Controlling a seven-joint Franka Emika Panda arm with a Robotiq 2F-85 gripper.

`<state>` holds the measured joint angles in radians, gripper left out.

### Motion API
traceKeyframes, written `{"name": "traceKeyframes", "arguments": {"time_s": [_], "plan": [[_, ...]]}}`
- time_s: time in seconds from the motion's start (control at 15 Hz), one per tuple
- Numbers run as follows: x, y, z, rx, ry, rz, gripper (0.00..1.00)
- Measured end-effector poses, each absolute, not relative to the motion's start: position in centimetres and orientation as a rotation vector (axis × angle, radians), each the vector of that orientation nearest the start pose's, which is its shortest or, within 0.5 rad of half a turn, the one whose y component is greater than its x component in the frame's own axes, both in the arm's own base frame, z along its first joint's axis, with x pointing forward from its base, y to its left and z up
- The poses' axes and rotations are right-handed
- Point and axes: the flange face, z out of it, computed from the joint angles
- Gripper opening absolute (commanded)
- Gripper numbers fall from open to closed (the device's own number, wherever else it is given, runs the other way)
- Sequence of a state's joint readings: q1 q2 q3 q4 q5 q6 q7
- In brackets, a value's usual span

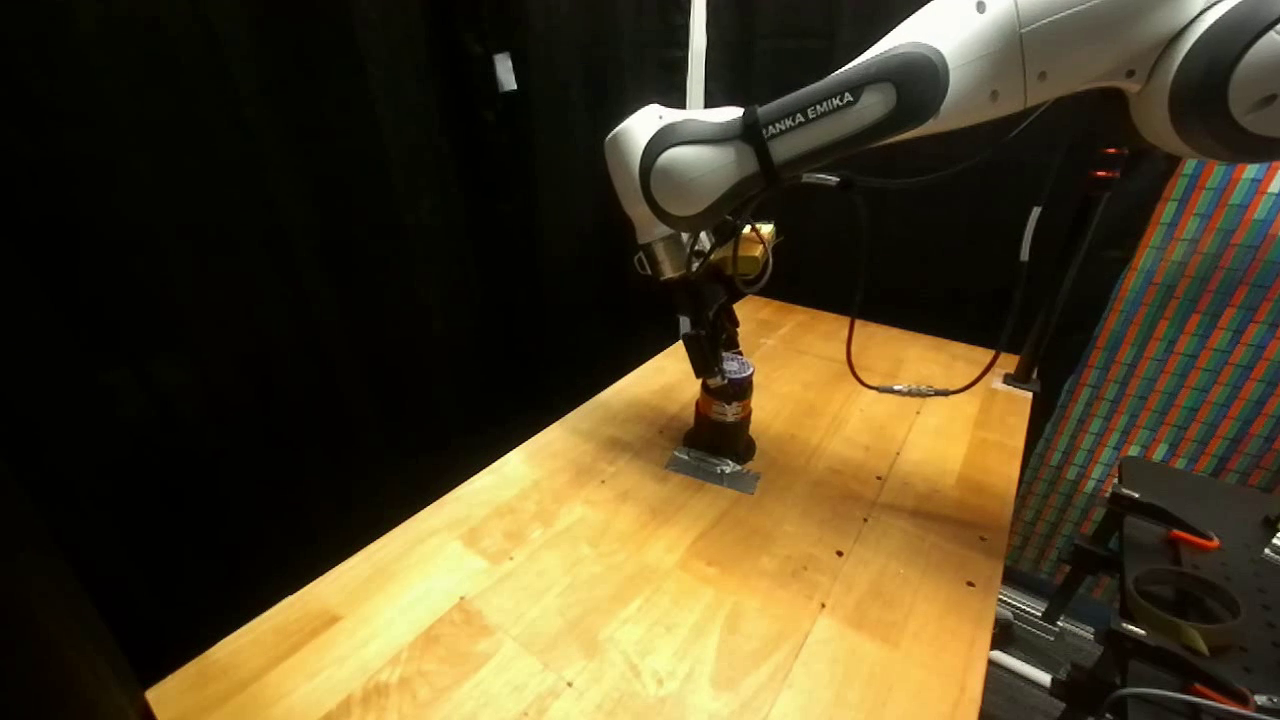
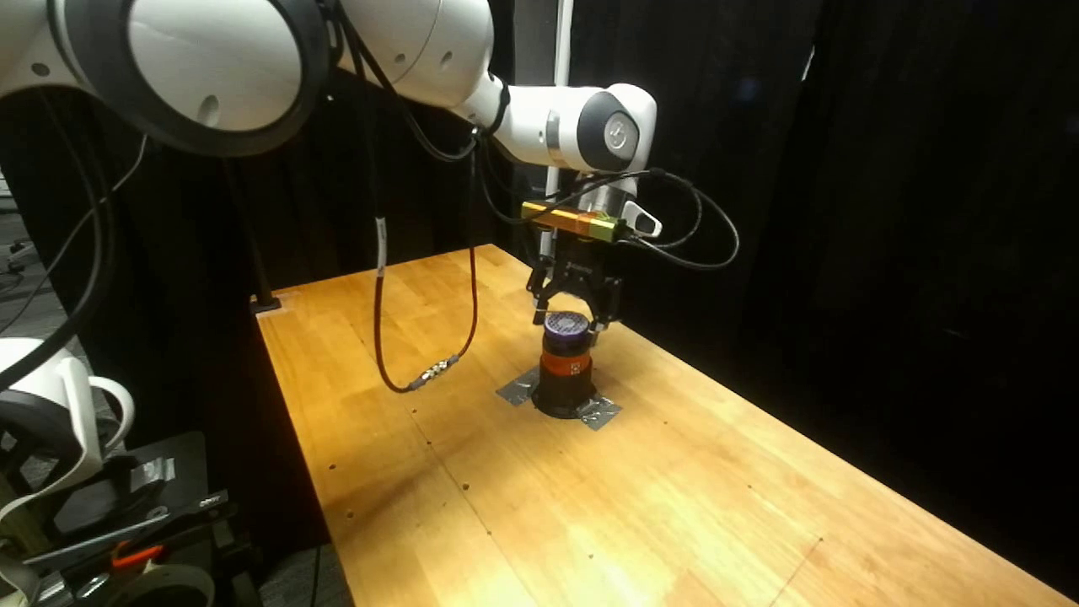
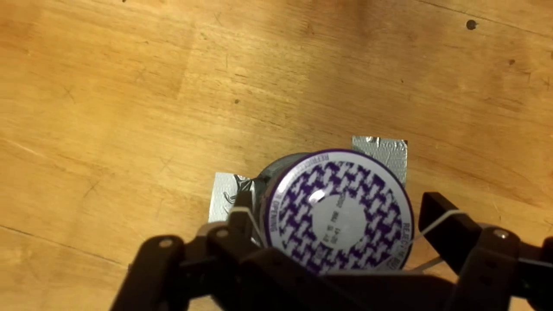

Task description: Put the rubber band around the base of the cup

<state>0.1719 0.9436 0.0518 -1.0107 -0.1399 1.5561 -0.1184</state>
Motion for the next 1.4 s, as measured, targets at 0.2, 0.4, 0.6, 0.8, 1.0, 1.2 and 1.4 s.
{"name": "traceKeyframes", "arguments": {"time_s": [0.2, 0.4, 0.6, 0.8, 1.0, 1.2, 1.4], "plan": [[71.9, 13.6, 25.3, -3.152, -0.573, 0.629, 1.0], [72.2, 13.6, 25.7, -3.158, -0.573, 0.597, 1.0], [72.5, 13.6, 26.3, -3.165, -0.564, 0.566, 1.0], [72.6, 13.6, 26.7, -3.168, -0.558, 0.557, 1.0], [72.6, 13.6, 26.6, -3.167, -0.556, 0.564, 1.0], [72.5, 13.6, 26.0, -3.164, -0.557, 0.579, 1.0], [72.1, 13.5, 24.8, -3.156, -0.564, 0.615, 1.0]]}}
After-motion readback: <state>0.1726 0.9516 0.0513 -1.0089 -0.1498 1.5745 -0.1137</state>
